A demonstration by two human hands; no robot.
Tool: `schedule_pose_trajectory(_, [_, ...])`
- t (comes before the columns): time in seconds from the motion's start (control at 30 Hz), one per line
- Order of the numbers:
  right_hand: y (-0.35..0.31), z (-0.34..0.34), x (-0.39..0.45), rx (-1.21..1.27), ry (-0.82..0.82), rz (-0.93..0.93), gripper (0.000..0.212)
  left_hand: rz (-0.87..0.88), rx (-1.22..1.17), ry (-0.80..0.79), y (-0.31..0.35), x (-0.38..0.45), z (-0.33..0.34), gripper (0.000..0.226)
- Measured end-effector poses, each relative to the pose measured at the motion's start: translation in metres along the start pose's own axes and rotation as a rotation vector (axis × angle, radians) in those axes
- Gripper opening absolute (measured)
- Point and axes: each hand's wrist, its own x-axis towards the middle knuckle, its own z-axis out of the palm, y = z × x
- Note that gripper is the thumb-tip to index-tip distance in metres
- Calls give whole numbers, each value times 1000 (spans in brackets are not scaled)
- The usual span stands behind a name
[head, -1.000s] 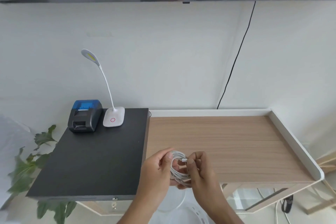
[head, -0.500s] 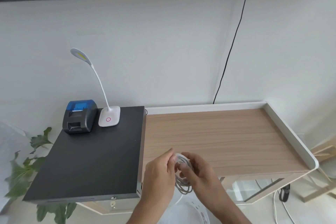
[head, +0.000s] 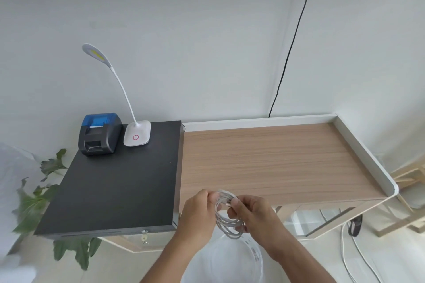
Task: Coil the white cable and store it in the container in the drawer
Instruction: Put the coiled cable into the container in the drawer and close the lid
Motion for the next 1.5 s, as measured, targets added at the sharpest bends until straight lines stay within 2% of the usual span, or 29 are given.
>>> schedule_pose_trajectory(0.1, [31, 2, -2, 7, 34, 66, 26, -208, -392, -146, -28, -11, 12, 25])
schedule_pose_trajectory(0.27, [86, 5, -6, -84, 28, 157, 19, -428, -553, -161, -74, -29, 53, 26])
schedule_pose_trajectory(0.37, [104, 2, -5, -57, 24, 192, 11, -507, -550, -158, -87, -31, 75, 26])
schedule_pose_trajectory(0.47, [115, -3, -2, -103, -53, 213, 24, -522, -486, -156, -96, -28, 90, 27])
schedule_pose_trajectory(0.57, [119, -9, 4, -222, -119, 214, 26, -510, -434, -166, -103, -23, 102, 27])
schedule_pose_trajectory(0.73, [129, -21, 12, -226, -92, 255, 19, -548, -376, -164, -115, -22, 119, 25])
schedule_pose_trajectory(0.9, [154, -21, 22, -438, -96, 252, 14, -665, -365, -148, -127, -22, 141, 22])
schedule_pose_trajectory(1.03, [172, -18, 38, -568, -107, 221, 11, -730, -362, -71, -135, -15, 159, 24])
schedule_pose_trajectory(1.2, [195, -10, 67, -740, -119, 220, 14, -779, -334, 34, -147, -6, 186, 30])
schedule_pose_trajectory(1.5, [242, 4, 90, -1001, -151, 231, 15, -967, -391, 84, -169, 6, 227, 33])
